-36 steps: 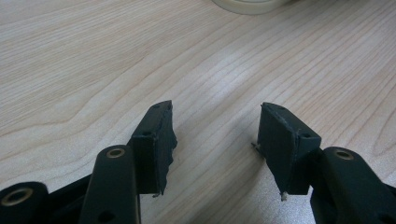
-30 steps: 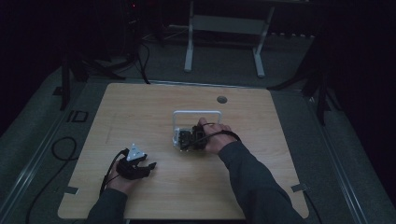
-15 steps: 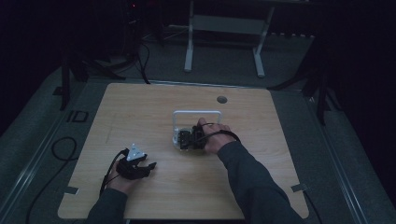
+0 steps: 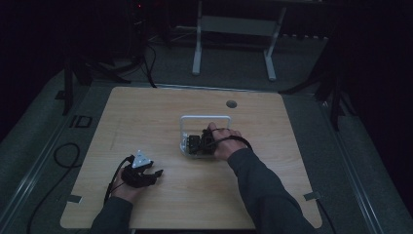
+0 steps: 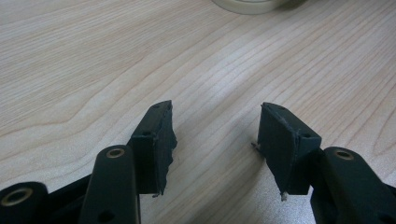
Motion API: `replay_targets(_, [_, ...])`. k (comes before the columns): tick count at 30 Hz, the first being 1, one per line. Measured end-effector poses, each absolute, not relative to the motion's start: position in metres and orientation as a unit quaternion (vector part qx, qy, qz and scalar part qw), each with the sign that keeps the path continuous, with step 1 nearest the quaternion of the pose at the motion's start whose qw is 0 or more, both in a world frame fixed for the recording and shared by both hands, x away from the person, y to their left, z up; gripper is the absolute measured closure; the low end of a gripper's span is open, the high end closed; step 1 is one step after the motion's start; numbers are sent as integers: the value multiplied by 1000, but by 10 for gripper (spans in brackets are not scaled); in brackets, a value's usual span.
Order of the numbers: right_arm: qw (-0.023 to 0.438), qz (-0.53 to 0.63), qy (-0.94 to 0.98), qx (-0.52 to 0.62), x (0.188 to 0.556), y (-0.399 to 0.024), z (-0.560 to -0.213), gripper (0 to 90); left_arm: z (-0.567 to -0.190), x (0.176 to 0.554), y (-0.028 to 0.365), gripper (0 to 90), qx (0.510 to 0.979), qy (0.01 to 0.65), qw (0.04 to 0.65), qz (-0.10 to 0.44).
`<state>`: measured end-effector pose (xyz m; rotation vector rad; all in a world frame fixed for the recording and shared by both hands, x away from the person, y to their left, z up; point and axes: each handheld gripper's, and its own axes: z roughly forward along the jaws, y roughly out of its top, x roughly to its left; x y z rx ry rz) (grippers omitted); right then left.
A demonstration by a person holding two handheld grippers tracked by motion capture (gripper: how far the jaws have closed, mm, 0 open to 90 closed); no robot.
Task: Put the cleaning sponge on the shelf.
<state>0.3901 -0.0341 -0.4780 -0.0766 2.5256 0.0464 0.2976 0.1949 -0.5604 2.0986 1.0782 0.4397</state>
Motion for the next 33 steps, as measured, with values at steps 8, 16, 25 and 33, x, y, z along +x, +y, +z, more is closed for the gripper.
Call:
replay_targets(8, [316, 17, 949, -21, 391, -35, -477, 739, -560, 298, 195, 457, 815, 419, 362, 170])
replay_targets(16, [314, 20, 949, -7, 392, -35, -477, 672, -560, 298, 195, 457, 815, 419, 362, 171])
replay_targets(25, [291, 45, 956, 14, 391, -43, -472, 525, -560, 298, 195, 457, 815, 419, 362, 171])
replay_targets(33, [287, 82, 954, 31, 378, -55, -457, 444, -560, 298, 195, 457, 814, 420, 363, 171])
